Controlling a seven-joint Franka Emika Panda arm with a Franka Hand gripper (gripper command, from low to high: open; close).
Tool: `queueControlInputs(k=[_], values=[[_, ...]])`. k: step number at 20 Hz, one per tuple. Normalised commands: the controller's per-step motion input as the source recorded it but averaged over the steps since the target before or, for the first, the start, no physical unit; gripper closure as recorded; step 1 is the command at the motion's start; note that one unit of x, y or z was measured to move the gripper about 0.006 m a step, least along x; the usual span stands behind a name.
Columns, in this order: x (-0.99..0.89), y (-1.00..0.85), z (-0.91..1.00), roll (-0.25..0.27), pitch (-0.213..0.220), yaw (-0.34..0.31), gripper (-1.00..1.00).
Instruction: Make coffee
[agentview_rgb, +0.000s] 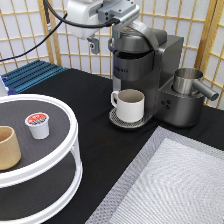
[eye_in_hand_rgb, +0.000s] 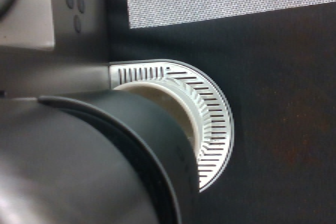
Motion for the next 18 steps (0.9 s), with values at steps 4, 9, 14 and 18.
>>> queueControlInputs(k=[4, 9, 14, 18], values=[[0.43, 0.65, 0.75, -0.037, 0.06, -0.054, -1.0], [0.41, 0.67, 0.55, -0.052, 0.076, -0.065, -1.0], [0.22, 0.58, 0.49, -0.094, 0.056, -0.123, -1.0], [0.07, 0.53, 0.44, -0.132, 0.056, -0.141, -1.0]])
